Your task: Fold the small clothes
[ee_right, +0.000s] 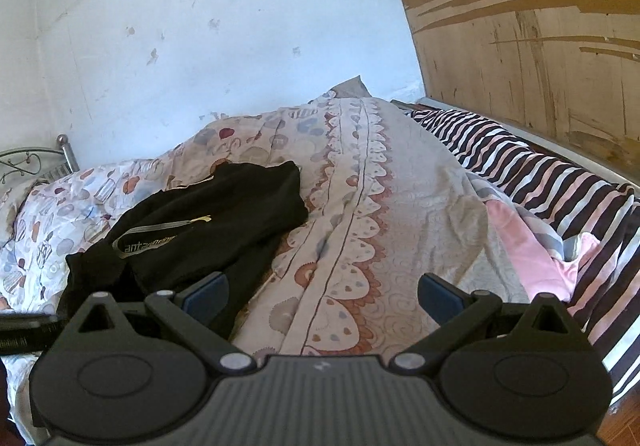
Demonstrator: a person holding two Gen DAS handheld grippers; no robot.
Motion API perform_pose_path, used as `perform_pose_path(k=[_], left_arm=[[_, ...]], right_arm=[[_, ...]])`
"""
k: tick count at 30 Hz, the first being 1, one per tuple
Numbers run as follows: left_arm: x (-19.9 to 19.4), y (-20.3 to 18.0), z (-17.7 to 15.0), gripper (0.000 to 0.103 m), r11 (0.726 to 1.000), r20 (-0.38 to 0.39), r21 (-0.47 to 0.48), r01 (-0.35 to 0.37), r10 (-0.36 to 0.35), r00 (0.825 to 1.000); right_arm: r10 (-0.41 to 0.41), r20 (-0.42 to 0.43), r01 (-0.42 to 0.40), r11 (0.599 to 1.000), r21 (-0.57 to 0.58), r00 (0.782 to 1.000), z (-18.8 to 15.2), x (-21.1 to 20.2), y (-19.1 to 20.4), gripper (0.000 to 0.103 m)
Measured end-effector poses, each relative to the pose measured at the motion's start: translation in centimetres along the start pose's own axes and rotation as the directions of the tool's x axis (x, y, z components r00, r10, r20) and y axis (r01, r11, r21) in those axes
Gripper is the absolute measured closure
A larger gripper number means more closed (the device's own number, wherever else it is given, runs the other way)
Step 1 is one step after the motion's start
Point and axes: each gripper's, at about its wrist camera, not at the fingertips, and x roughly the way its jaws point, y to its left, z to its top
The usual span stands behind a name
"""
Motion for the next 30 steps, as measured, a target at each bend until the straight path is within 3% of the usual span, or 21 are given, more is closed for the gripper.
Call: perform_pose_path(k=[4,7,11,13,17,20,25,30], left_arm=[[-0.1,-0.3,-1.4,0.083,1.000,-0.044,-0.009,-0.002,0.002,0.999],[-0.5,-0.4,-2.0,0.066,1.000,-0.068,-0.021,0.015,-0.017,0.998],[-2.1,0.3,-2.2,0.030,0.998,-0.057,-0.058,0.027,-0.031,0.998],[-3.3,1.3,-2.2,0.025,0.996,-0.039,-0.094,0.014,-0.018,0.999],[-5.4,4.1,-1.5,0.017,0.981,-0.011,-0.179,-0.071,0.070,0.997],[-6.6,7.5,-0.6,0.015,0.956,0.013,-0.230,-0.183,0.191,0.981],[-7.7,14.5,1.9,0.009,0.897,0.061,-0.323,-0.302,0.338,0.939],[-7.3,22.0,5.0,0.007,0.849,0.109,-0.414,-0.328,0.404,0.908]], right_arm=[[0.018,-0.018,-0.018,1.000,-0.005,1.000,-0.3,0.5,0.6,0.000],[0.030,-0.027,-0.031,0.999,-0.015,0.999,-0.5,0.7,1.2,0.000],[0.044,-0.042,-0.045,0.999,-0.026,0.998,-0.8,1.0,1.9,0.000],[0.051,-0.052,-0.053,0.998,-0.034,0.997,-1.0,1.3,2.3,0.000],[0.086,-0.082,-0.091,0.994,-0.066,0.993,-0.9,2.6,3.7,0.000],[0.141,-0.107,-0.152,0.983,-0.100,0.984,-0.1,4.2,5.6,0.000],[0.277,-0.184,-0.307,0.938,-0.161,0.943,3.0,9.2,10.6,0.000],[0.420,-0.272,-0.477,0.856,-0.197,0.866,7.2,17.0,18.1,0.001]])
